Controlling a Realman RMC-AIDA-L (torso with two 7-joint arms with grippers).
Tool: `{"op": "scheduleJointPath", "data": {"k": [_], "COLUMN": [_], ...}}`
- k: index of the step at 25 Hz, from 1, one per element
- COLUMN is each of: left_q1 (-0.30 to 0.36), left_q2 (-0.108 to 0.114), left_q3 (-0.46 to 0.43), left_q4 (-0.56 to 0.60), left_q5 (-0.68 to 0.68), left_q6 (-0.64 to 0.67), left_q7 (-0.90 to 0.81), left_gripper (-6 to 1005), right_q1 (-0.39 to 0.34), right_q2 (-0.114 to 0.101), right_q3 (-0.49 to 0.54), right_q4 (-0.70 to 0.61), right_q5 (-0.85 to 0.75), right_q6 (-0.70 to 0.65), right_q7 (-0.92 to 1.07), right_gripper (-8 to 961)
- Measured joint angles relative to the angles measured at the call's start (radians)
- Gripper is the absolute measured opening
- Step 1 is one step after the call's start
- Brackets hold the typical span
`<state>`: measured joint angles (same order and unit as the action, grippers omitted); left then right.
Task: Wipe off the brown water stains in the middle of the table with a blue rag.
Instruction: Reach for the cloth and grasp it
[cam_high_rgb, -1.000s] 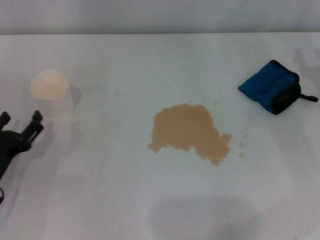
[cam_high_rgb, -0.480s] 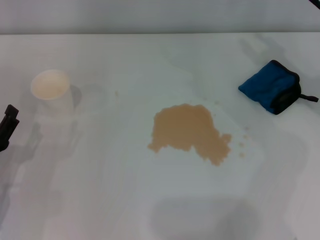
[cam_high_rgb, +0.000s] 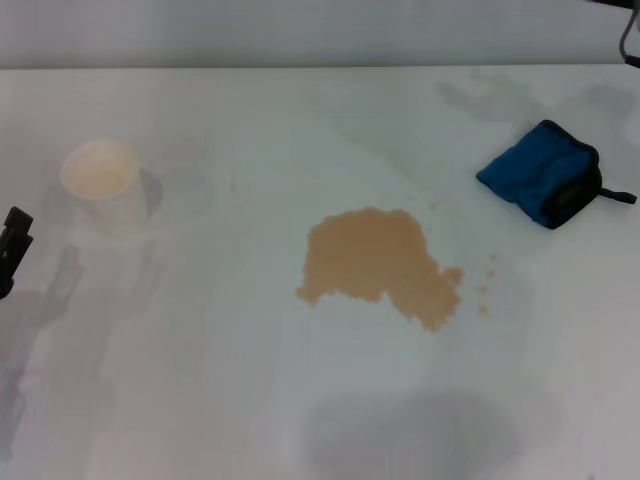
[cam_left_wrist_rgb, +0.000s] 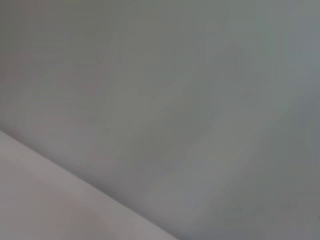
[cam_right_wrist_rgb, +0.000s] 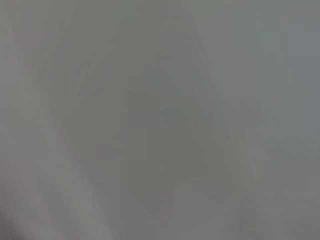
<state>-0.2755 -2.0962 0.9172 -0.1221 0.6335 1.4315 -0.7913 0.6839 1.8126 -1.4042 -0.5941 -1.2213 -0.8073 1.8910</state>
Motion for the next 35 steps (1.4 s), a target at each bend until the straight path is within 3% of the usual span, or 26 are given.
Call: {"op": "scheduleJointPath", "data": {"k": [4, 12, 18, 22, 26, 31, 35], "left_q1": [0.002, -0.011, -0.013, -0.013, -0.013, -0.013, -0.013], "left_q2": [0.001, 0.006, 0.007, 0.007, 0.009, 0.012, 0.012], "left_q3": [0.000, 0.000, 0.000, 0.000, 0.002, 0.002, 0.004], "left_q4": [-0.001, 0.001, 0.008, 0.009, 0.012, 0.015, 0.015], "left_q5": [0.000, 0.000, 0.000, 0.000, 0.001, 0.001, 0.003], "left_q6": [0.003, 0.012, 0.012, 0.013, 0.014, 0.014, 0.014], "left_q7": [-0.005, -0.013, -0.013, -0.014, -0.014, -0.014, -0.014], "left_gripper": [895, 895, 894, 894, 894, 893, 893], "right_q1": [0.082, 0.232, 0.370, 0.443, 0.484, 0.483, 0.452], "right_q2": [-0.037, -0.103, -0.117, -0.093, -0.043, 0.031, 0.055], "right_q3": [0.002, 0.013, 0.014, 0.015, 0.015, 0.059, 0.129], "right_q4": [-0.003, 0.027, 0.125, 0.189, 0.235, 0.289, 0.334], "right_q5": [-0.246, -0.565, -0.780, -0.935, -1.137, -1.304, -1.311], "right_q6": [-0.055, -0.220, -0.308, -0.313, -0.265, -0.172, -0.092], "right_q7": [0.177, 0.417, 0.551, 0.602, 0.732, 0.834, 0.841], "right_gripper": [692, 678, 668, 661, 654, 645, 638]}}
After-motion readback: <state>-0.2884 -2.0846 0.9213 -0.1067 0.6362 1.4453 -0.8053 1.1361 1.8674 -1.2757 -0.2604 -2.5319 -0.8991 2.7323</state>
